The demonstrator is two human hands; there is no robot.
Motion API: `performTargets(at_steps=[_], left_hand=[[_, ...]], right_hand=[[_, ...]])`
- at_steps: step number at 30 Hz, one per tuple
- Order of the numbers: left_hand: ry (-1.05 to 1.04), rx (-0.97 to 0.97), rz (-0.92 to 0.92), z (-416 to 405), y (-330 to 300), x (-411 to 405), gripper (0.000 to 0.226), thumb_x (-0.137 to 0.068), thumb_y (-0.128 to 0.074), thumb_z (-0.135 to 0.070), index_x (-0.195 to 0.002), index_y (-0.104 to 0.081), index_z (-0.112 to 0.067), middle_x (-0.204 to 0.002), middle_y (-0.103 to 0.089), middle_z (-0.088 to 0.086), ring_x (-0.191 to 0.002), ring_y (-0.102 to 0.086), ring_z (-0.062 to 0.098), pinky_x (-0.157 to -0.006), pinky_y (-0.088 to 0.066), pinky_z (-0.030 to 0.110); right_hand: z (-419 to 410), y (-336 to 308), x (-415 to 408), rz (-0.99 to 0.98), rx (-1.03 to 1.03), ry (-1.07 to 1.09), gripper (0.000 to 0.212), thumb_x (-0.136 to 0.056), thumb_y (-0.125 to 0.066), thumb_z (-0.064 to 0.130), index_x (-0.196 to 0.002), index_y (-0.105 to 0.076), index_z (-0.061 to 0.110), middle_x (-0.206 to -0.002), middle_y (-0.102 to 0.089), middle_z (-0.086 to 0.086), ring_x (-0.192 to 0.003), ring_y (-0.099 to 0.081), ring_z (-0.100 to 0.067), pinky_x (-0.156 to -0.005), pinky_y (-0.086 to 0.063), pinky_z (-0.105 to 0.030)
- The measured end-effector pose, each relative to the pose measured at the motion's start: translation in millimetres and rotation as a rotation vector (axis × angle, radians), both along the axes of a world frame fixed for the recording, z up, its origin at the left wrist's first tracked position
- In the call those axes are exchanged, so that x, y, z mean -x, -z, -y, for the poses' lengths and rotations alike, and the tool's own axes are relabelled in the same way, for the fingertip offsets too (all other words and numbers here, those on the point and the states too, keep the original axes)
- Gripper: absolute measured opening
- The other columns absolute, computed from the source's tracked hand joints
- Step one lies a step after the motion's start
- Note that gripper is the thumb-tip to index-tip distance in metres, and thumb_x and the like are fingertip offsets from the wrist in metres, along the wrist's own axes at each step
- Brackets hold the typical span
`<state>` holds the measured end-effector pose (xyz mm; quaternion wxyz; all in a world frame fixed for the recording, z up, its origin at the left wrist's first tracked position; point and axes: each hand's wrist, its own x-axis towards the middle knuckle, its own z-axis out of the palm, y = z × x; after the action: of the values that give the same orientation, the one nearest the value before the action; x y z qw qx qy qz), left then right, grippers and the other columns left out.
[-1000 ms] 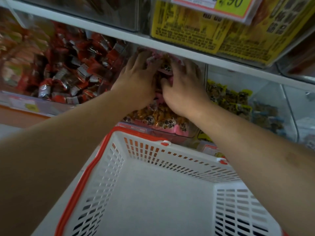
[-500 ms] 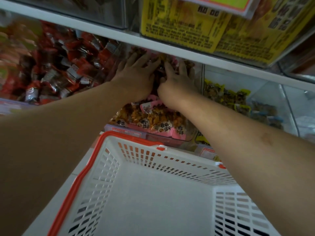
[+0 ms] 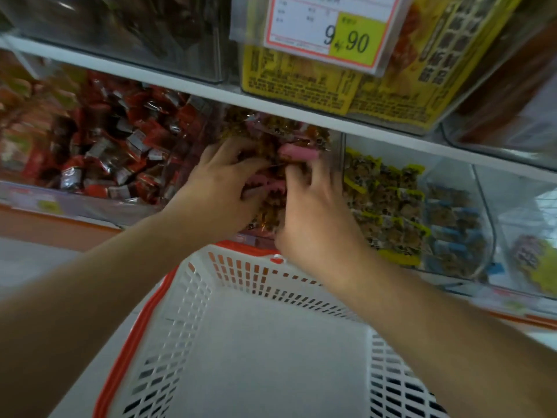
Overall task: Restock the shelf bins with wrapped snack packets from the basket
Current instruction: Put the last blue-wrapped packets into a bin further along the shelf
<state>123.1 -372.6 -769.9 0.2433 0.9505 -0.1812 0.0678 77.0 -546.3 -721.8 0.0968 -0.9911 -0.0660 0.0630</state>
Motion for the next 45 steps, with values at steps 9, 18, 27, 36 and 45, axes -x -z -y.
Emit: performTargets(at_steps=[9, 18, 27, 36, 45], left_hand=[[0.019, -0.160, -0.150, 3.9, 16.8, 8.6, 0.081, -0.081, -0.082, -0.029, -0.152, -0.046, -0.044, -0.157, -0.038, -0.003, -0.137, -0.037, 0.039, -0.109, -0.041, 0.064], [0.072, -0.219, -0.126, 4.5, 15.1, 15.6, 0.057, -0.096, -0.032, -0.052, -0.152, -0.025, -0.055, -0.168, -0.023, -0.006, -0.148, -0.027, 0.036, -0.116, -0.030, 0.066], [-0.026, -0.184, -0.035, 8.1, 0.9, -1.3, 0.066, -0.095, -0.034, -0.048, -0.161, -0.025, -0.045, -0.171, -0.017, 0.002, -0.157, -0.010, 0.033, -0.125, -0.016, 0.059], [0.031, -0.210, -0.135, 6.2, 3.0, -3.8, 0.062, -0.097, -0.037, -0.042, -0.156, -0.042, -0.022, -0.158, -0.041, 0.013, -0.146, -0.036, 0.040, -0.110, -0.042, 0.064], [-0.145, -0.144, -0.194, 6.8, 7.1, -19.4, 0.075, -0.096, -0.033, -0.048, -0.163, -0.022, -0.017, -0.167, -0.020, 0.016, -0.154, -0.017, 0.039, -0.121, -0.029, 0.058]], right_hand=[[-8.4, 0.8, 4.7, -0.157, 0.051, 0.073, 0.084, -0.087, -0.079, 0.012, -0.157, -0.033, 0.013, -0.157, -0.020, -0.019, -0.144, -0.029, -0.044, -0.100, -0.052, -0.047], [-8.3, -0.7, 12.7, -0.030, 0.011, 0.012, 0.073, -0.095, -0.069, 0.024, -0.157, -0.031, 0.014, -0.156, -0.031, -0.020, -0.142, -0.036, -0.039, -0.102, -0.051, -0.045], [-4.4, 0.0, -13.6, -0.041, -0.064, 0.076, 0.087, -0.093, -0.067, 0.015, -0.165, -0.019, 0.016, -0.168, -0.009, -0.018, -0.157, -0.016, -0.044, -0.123, -0.036, -0.051], [-9.2, 10.4, -34.9, -0.222, 0.008, 0.116, 0.090, -0.098, -0.058, 0.013, -0.169, -0.003, 0.014, -0.172, 0.011, -0.023, -0.161, 0.008, -0.046, -0.131, -0.018, -0.056], [-14.5, 6.7, -55.6, -0.160, -0.098, 0.129, 0.106, -0.093, -0.069, 0.032, -0.169, 0.003, 0.015, -0.175, 0.006, -0.013, -0.162, 0.003, -0.040, -0.131, -0.019, -0.054]])
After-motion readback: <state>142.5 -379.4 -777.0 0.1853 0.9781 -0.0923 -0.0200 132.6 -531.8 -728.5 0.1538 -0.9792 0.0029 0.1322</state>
